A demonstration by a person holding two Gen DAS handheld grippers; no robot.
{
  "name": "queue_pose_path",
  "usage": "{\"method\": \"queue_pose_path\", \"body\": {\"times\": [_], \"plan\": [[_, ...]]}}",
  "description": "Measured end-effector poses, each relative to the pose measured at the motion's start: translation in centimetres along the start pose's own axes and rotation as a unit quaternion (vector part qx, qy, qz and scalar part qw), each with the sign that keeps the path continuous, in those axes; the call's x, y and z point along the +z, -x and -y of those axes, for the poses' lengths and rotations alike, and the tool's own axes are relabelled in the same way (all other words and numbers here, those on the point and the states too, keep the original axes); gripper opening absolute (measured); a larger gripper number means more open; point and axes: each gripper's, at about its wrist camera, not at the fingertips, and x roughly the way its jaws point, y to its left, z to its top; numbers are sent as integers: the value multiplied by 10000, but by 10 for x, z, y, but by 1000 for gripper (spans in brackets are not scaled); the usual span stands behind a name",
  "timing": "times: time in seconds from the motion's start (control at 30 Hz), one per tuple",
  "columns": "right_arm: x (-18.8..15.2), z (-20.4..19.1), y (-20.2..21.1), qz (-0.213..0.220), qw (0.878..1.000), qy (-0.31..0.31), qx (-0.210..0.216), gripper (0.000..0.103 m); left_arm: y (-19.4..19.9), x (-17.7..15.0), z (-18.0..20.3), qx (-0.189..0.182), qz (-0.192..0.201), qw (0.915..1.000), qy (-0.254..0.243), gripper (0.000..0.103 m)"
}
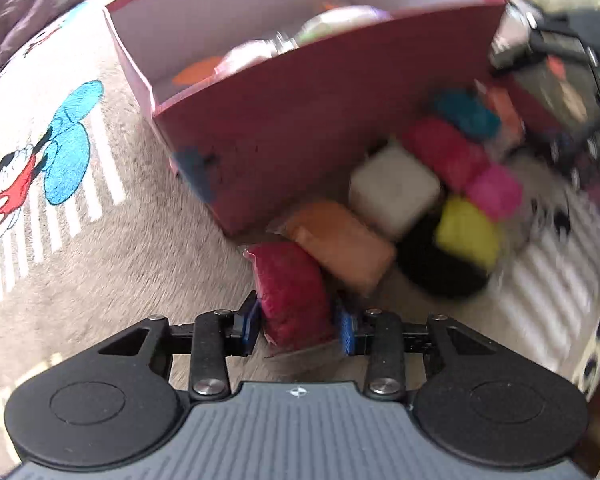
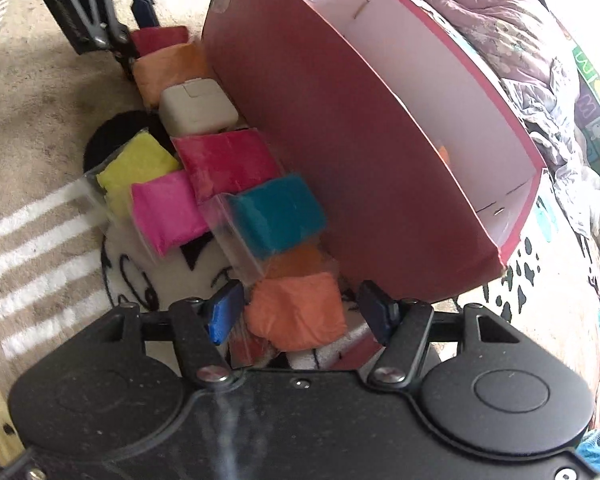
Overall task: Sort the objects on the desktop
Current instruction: 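Grasp another red clay bag with the left gripper, then lift the red bag with the left gripper and carry it over the box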
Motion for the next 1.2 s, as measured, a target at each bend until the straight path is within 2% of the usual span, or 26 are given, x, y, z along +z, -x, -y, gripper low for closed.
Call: {"method": "queue_pose_path", "body": {"times": [0.07, 0.1, 0.17, 0.5, 0.7, 0.8, 0.83, 0.87, 0.93, 1.03, 1.07, 1.1, 1.2], "plan": [[-6, 1, 1, 6, 10000, 35, 9, 63, 3, -5, -3, 20, -64, 9999, -115, 39], [-9, 1, 1, 14, 10000, 35, 17, 63, 3, -6, -4, 101, -54, 9999, -104, 48], [-12, 2, 2, 41, 10000, 20, 36, 63, 4, -8, -7, 243, -11, 9997, -74, 54], [-13, -11, 3, 81, 9999, 109, 31, 66, 0, -11, 8, 409, 62, 9989, -235, 55], [-17, -19, 7, 108, 9997, 192, -92, 74, -1, -17, 1, 253, 87, 9995, 148, 57], [-19, -13, 7, 63, 9999, 94, 24, 74, 1, -21, 2, 192, 91, 9997, 119, 57], [-19, -10, 6, 40, 9999, 50, 78, 74, 2, -21, 4, 176, 74, 9998, 50, 55], [-19, -6, 5, 16, 9999, 7, 132, 74, 5, -21, 7, 157, 45, 9999, -31, 47], [-20, -4, 6, -45, 9996, -106, 273, 71, 12, -21, 14, 134, 28, 9997, -224, 46], [-22, -6, 10, -75, 9984, -132, 552, 70, 28, -19, 24, -57, 180, 9990, -413, 46], [-23, -7, 12, -58, 9979, -118, 637, 69, 35, -18, 27, -120, 252, 9985, -470, 44], [-24, -9, 15, -39, 9969, -111, 779, 69, 42, -17, 30, -185, 336, 9979, -526, 38], [-28, -16, 22, 11, 9938, -39, 1110, 67, 64, -10, 33, -402, 612, 9950, -678, 38]]}}
